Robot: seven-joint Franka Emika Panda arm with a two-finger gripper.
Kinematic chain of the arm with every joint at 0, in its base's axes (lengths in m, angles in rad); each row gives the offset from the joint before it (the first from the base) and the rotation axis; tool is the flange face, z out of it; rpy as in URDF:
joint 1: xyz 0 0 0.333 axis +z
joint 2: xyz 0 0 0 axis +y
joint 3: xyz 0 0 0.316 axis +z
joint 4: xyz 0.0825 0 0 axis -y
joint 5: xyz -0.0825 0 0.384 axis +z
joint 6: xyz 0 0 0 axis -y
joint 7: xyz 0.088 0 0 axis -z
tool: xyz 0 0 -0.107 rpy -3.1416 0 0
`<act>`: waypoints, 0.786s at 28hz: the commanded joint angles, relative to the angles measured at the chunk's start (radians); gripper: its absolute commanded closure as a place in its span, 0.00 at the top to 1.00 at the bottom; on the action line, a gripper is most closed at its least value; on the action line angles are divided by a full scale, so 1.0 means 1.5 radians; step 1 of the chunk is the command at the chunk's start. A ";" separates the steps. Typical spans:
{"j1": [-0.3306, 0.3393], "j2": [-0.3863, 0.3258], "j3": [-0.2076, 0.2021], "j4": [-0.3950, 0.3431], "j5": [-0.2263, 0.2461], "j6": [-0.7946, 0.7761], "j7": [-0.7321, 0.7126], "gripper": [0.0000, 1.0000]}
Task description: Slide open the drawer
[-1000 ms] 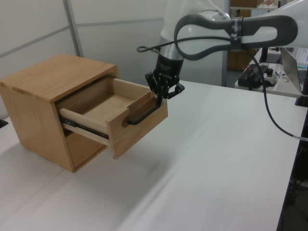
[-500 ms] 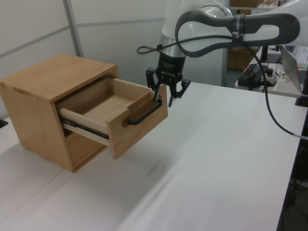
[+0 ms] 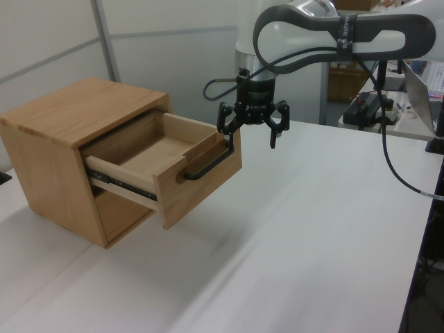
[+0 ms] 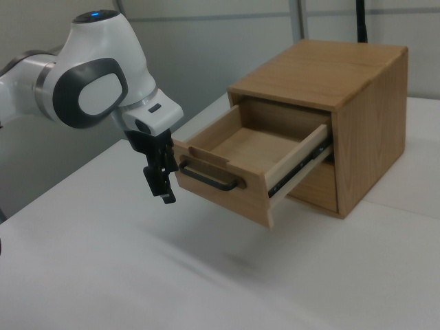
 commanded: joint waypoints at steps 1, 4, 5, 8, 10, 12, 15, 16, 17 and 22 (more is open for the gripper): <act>-0.002 0.006 -0.002 0.009 -0.009 -0.025 -0.112 1.00; -0.002 0.007 -0.002 0.009 -0.011 -0.025 -0.166 1.00; -0.002 0.007 -0.001 0.009 -0.018 -0.025 -0.203 1.00; -0.002 0.007 -0.001 0.009 -0.035 -0.029 -0.247 1.00; -0.002 0.008 0.000 0.009 -0.043 -0.036 -0.275 1.00; -0.002 0.008 0.000 0.009 -0.049 -0.041 -0.324 1.00; -0.001 0.010 0.000 0.009 -0.053 -0.053 -0.377 1.00; -0.002 0.012 0.000 0.009 -0.055 -0.057 -0.394 1.00; -0.002 0.014 0.000 0.010 -0.059 -0.065 -0.436 1.00; -0.002 0.017 -0.001 0.014 -0.062 -0.084 -0.512 1.00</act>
